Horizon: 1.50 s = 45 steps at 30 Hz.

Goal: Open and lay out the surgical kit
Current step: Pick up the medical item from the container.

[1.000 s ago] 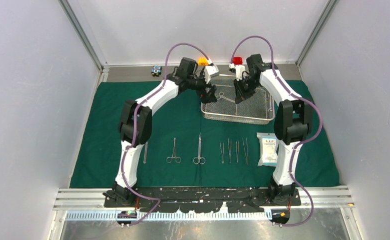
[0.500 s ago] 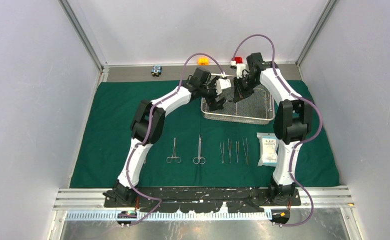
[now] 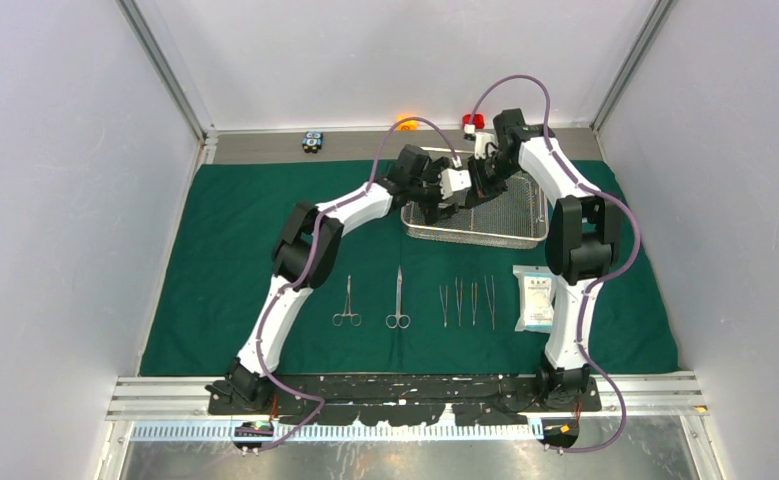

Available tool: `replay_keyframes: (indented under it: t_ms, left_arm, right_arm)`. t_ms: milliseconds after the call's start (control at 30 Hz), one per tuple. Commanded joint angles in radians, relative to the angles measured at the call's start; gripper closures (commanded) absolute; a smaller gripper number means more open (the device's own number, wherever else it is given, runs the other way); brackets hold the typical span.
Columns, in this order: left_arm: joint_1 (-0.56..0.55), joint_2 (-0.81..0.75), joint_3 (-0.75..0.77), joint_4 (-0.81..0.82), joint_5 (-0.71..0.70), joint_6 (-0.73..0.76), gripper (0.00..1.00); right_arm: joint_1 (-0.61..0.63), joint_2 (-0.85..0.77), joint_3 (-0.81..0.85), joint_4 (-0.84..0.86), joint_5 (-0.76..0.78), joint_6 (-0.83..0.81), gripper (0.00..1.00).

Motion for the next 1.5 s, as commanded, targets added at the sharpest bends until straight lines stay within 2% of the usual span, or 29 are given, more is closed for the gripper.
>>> replay_keyframes:
  t_ms: [0,300,767,933,967,1000,1033,1067,1100,1167,1267,1400,1467]
  left_arm:
    - [-0.011,0.016,0.019,0.089,-0.013,0.036,0.09]
    - [-0.016,0.030,0.023,0.091,-0.008,0.078,0.23]
    - [-0.022,0.015,0.028,0.003,0.013,0.158,0.56]
    - [-0.022,0.014,0.041,-0.011,0.010,0.158,0.74]
    - [-0.023,0.014,0.046,-0.015,0.007,0.157,0.80]
    - [-0.023,0.014,0.050,-0.013,0.002,0.154,0.91]
    - [-0.023,0.013,0.053,-0.007,-0.004,0.148,0.99]
    - [-0.023,0.012,0.053,-0.002,-0.012,0.144,1.00]
    - [-0.022,0.010,0.054,0.003,-0.019,0.144,1.00]
    - [-0.023,0.006,0.060,0.007,-0.033,0.140,1.00]
    - [-0.022,0.000,0.076,0.009,-0.048,0.129,1.00]
    - [-0.022,-0.010,0.103,0.021,-0.093,0.101,1.00]
    - [-0.023,-0.020,0.110,0.031,-0.129,0.085,1.00]
  right_arm:
    - [-0.004,-0.003,0.042,0.001,-0.019,0.024,0.99]
    - [-0.007,0.008,0.049,0.001,-0.011,0.026,1.00]
    - [-0.017,0.004,0.066,0.000,0.000,0.037,1.00]
    - [-0.029,-0.005,0.069,0.001,-0.005,0.047,0.99]
    - [-0.033,-0.009,0.069,0.001,-0.005,0.050,1.00]
    - [-0.038,-0.015,0.069,0.001,-0.003,0.053,0.99]
    - [-0.045,-0.021,0.070,0.001,0.000,0.055,0.98]
    - [-0.051,-0.028,0.071,0.002,0.000,0.056,0.96]
    - [-0.059,-0.034,0.072,0.000,0.004,0.058,0.93]
    - [-0.075,-0.049,0.075,0.001,0.014,0.058,0.78]
    - [-0.102,-0.074,0.079,0.001,0.021,0.055,0.69]
    - [-0.136,-0.118,0.078,0.010,-0.004,0.059,0.46]
    - [-0.139,-0.142,0.078,0.018,-0.013,0.061,0.40]
